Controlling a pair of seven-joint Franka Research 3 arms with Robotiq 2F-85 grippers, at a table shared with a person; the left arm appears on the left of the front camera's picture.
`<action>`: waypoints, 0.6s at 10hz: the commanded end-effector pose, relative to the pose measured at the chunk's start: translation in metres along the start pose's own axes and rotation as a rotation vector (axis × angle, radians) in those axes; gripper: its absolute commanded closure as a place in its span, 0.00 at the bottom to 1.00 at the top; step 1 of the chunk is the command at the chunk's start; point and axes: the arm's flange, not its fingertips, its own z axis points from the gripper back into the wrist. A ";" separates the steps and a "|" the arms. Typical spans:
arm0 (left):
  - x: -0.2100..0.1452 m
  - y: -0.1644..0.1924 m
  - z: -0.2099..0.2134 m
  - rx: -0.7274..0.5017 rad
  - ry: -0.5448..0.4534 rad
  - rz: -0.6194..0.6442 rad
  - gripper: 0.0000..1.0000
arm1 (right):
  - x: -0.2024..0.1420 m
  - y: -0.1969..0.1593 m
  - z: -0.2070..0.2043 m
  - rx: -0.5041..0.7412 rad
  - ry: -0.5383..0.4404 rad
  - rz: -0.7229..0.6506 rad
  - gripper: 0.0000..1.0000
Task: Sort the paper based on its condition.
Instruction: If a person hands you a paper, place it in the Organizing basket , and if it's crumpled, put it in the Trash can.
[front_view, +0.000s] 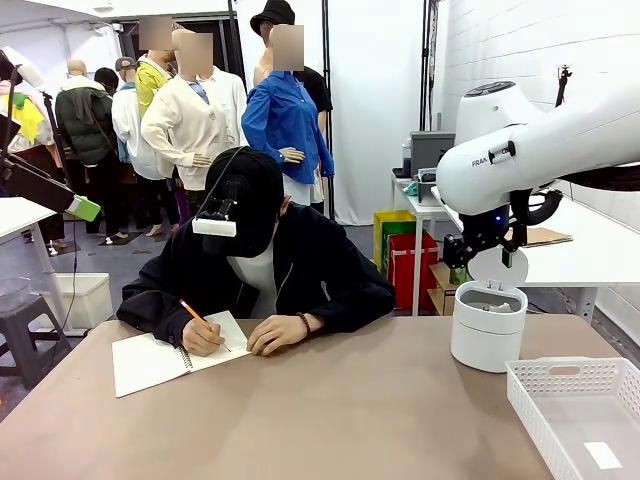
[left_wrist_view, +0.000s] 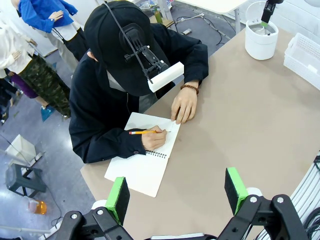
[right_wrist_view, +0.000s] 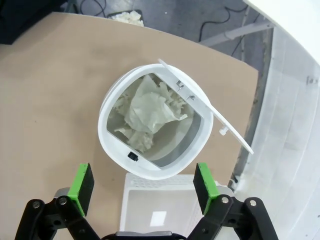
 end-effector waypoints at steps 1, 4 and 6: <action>0.000 0.001 0.000 0.002 0.000 0.002 0.00 | -0.012 0.013 0.003 0.040 -0.009 0.051 0.00; 0.000 0.001 0.000 0.002 0.000 0.002 0.00 | -0.002 0.006 0.002 0.007 -0.001 0.015 0.00; 0.000 0.001 0.000 0.002 0.000 0.002 0.00 | -0.002 0.006 0.002 0.007 -0.001 0.015 0.00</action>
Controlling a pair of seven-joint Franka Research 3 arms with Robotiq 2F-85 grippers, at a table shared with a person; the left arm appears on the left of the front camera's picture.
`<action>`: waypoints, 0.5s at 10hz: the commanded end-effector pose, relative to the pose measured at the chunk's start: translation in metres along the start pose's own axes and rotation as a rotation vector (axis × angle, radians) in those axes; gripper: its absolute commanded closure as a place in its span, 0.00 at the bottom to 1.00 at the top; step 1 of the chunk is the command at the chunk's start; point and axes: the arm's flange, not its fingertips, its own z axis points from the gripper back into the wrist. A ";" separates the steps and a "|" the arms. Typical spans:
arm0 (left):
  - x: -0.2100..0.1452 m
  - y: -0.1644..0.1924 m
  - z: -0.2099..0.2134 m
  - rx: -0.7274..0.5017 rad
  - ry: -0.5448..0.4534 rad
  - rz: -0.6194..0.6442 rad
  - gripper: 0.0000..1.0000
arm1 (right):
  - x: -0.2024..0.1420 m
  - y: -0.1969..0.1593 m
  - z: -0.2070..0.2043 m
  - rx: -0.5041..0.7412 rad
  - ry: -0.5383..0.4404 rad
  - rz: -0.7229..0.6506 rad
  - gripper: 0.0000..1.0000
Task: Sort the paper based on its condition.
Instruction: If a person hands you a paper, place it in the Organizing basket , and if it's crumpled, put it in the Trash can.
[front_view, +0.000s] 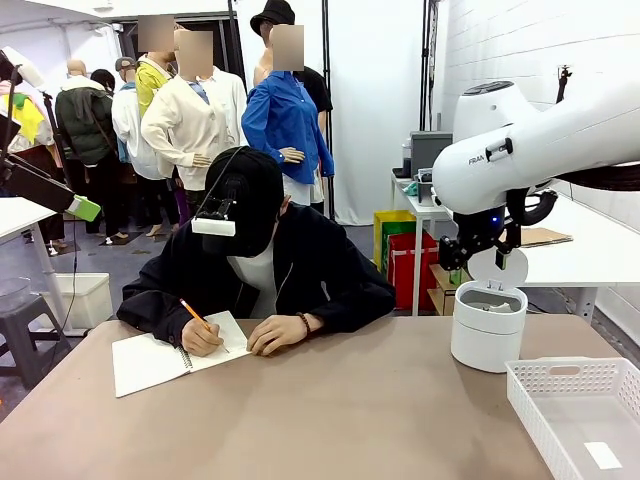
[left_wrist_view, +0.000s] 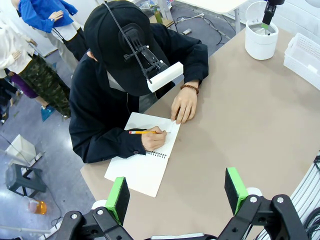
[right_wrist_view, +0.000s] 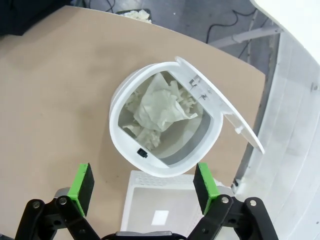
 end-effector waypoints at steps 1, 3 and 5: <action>0.000 0.001 0.000 0.002 0.000 0.002 0.00 | 0.002 0.001 0.000 -0.021 -0.004 -0.018 0.00; 0.000 0.001 0.000 0.002 0.000 0.002 0.00 | 0.002 0.001 0.000 -0.021 -0.004 -0.018 0.00; 0.000 0.001 0.000 0.002 0.000 0.002 0.00 | 0.002 0.001 0.000 -0.021 -0.004 -0.018 0.00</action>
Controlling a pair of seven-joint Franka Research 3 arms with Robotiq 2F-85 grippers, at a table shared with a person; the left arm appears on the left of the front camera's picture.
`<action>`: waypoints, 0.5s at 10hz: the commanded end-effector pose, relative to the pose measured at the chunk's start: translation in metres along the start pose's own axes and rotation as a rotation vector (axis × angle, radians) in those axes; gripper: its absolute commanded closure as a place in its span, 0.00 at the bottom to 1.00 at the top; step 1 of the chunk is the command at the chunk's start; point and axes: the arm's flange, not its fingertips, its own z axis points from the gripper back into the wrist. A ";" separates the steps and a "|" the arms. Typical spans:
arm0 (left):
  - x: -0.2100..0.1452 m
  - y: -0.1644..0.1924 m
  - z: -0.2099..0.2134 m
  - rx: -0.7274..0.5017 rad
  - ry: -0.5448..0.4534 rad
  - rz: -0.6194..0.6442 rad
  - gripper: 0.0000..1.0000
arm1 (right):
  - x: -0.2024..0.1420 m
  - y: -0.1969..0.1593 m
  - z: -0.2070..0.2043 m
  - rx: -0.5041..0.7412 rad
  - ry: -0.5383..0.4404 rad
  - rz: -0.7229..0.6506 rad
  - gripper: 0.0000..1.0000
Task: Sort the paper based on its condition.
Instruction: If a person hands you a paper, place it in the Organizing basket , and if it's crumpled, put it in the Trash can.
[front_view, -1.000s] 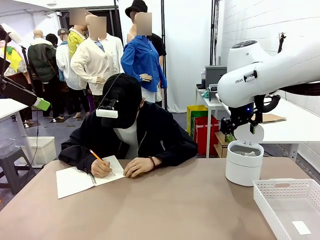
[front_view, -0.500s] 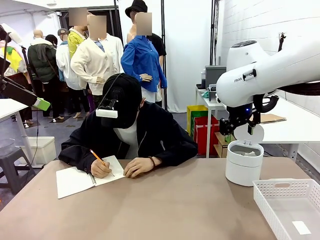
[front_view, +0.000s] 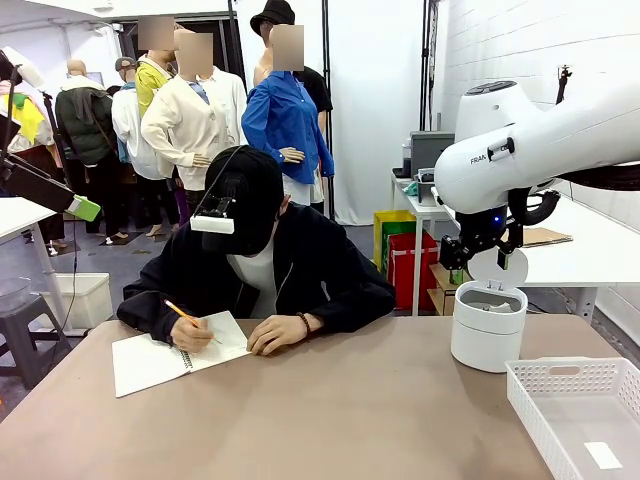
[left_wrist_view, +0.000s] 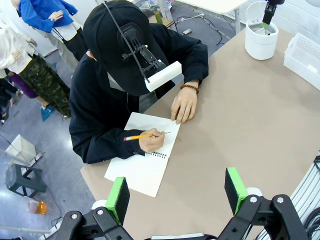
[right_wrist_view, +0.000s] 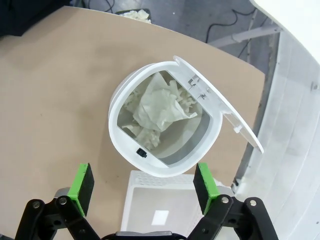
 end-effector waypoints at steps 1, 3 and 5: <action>0.000 0.001 0.000 0.002 0.000 0.002 0.00 | 0.002 0.002 0.000 -0.021 -0.004 -0.016 0.00; 0.000 0.001 0.000 0.002 0.000 0.002 0.00 | 0.000 0.000 0.000 0.000 0.000 0.000 0.00; 0.000 0.001 0.000 0.002 0.000 0.002 0.00 | -0.036 0.030 0.029 0.117 -0.055 0.136 0.00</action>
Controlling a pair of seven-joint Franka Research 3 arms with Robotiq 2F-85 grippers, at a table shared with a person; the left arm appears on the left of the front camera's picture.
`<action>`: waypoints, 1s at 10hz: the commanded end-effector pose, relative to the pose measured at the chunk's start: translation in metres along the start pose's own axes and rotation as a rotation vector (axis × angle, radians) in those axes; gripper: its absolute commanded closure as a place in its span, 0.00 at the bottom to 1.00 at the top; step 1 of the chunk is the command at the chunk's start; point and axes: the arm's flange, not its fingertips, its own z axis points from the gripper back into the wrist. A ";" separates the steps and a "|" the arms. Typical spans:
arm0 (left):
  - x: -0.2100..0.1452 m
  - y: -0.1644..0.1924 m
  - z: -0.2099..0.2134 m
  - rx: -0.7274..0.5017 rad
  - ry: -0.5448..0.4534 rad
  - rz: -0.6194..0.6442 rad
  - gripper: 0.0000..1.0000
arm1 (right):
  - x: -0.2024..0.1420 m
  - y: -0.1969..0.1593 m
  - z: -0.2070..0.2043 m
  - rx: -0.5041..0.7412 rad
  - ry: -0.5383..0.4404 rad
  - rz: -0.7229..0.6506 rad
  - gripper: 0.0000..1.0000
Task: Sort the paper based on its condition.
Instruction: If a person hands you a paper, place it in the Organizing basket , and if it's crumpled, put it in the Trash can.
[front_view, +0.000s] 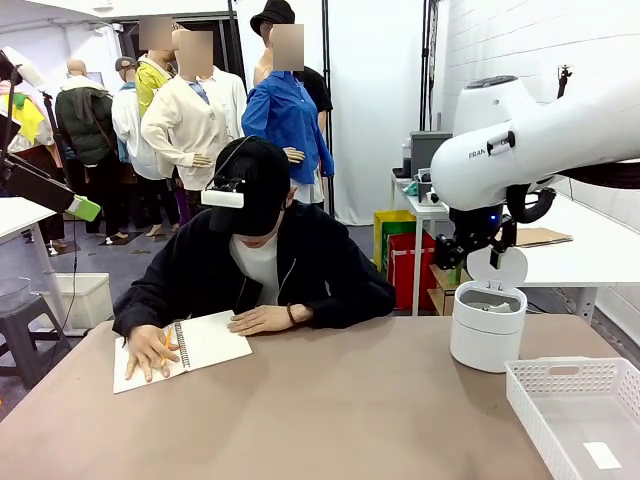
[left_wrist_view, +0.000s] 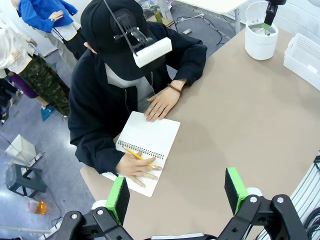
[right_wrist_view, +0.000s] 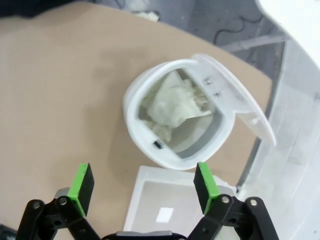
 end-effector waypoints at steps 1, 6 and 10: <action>0.000 0.001 0.000 0.002 0.000 0.002 0.00 | -0.027 0.032 0.030 0.130 -0.061 0.156 0.00; 0.000 0.001 0.000 0.002 0.000 0.002 0.00 | -0.033 0.082 0.112 0.319 -0.368 0.411 0.00; 0.000 0.001 0.000 0.002 0.000 0.002 0.00 | -0.039 0.094 0.157 0.416 -0.522 0.441 0.00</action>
